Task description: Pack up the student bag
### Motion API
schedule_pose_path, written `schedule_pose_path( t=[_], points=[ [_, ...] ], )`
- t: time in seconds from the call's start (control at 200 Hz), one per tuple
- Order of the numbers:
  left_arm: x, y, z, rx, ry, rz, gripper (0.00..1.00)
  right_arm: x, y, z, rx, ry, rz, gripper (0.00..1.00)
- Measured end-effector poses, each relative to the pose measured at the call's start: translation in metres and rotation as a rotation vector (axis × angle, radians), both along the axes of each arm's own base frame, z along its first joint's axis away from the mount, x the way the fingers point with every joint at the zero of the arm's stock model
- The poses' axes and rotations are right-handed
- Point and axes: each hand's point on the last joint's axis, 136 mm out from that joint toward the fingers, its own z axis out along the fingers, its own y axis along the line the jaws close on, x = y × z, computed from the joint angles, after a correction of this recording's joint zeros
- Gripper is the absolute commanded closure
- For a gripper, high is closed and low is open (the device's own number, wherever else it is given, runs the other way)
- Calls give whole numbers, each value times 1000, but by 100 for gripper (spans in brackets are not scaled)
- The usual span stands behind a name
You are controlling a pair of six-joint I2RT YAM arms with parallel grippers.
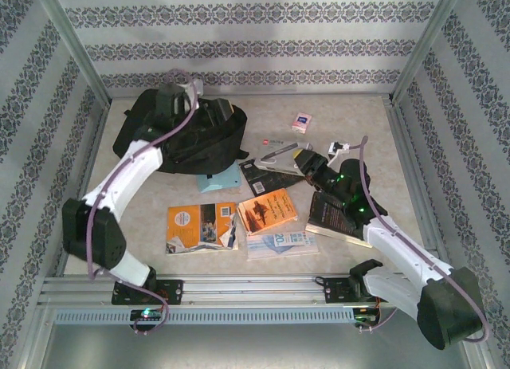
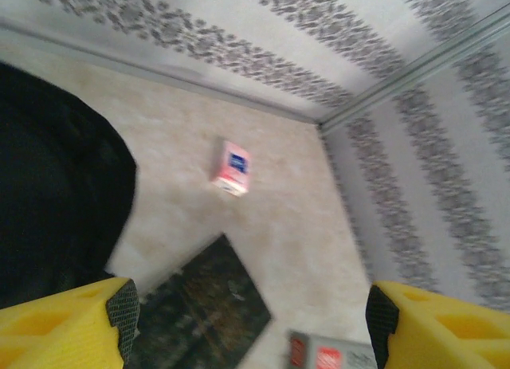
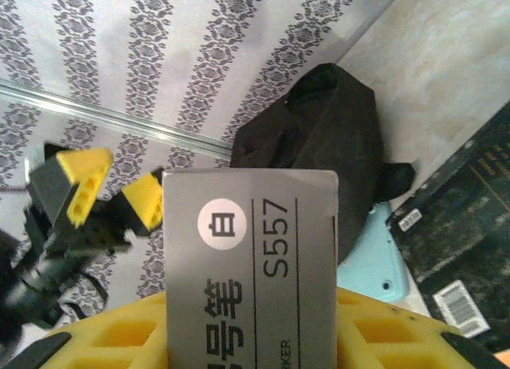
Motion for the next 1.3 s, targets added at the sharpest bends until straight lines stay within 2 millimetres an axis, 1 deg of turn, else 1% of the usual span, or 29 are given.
schedule_pose_path(
  t=[0.07,0.135,0.15,0.22,0.315,0.4,0.475,0.6,0.66,0.73,0.784,0.884,0.999,1.069,1.149,1.239,1.299],
  points=[
    [15,0,-17,124,22,-25,23,-2,-4,-4,-24,4,-3,61],
    [24,-2,-42,231,67,-61,23,-3,-8,-7,-42,8,-5,61],
    [26,-2,-51,260,83,-72,23,-4,-9,-7,-47,9,-6,61],
    [31,-4,-80,344,146,-111,25,-6,-13,-9,-64,10,-7,61],
    [33,-1,-117,429,233,-149,28,-9,-17,-10,-81,5,-9,61],
    [31,3,-139,472,288,-170,30,-12,-19,-10,-89,-2,-2,61],
    [30,5,-149,495,313,-179,34,-15,-19,-11,-97,-2,5,61],
    [31,6,-155,510,326,-183,42,-18,-19,-18,-103,12,17,61],
    [30,6,-157,512,330,-184,44,-20,-19,-22,-107,21,19,61],
    [31,6,-157,515,332,-183,45,-21,-18,-27,-109,30,26,61],
    [31,6,-157,515,332,-183,43,-22,-18,-28,-109,35,32,61],
    [32,6,-158,509,326,-177,35,-23,-17,-29,-111,33,37,61],
    [29,7,-161,486,321,-156,33,-24,-17,-32,-116,38,39,60],
    [28,8,-156,456,308,-134,32,-24,-17,-35,-120,43,41,60],
    [29,11,-142,411,283,-106,33,-25,-17,-37,-121,44,41,60],
    [37,16,-125,367,246,-69,33,-25,-18,-40,-122,47,42,60],
    [42,18,-119,349,230,-55,35,-26,-17,-41,-122,49,45,60]
  ],
)
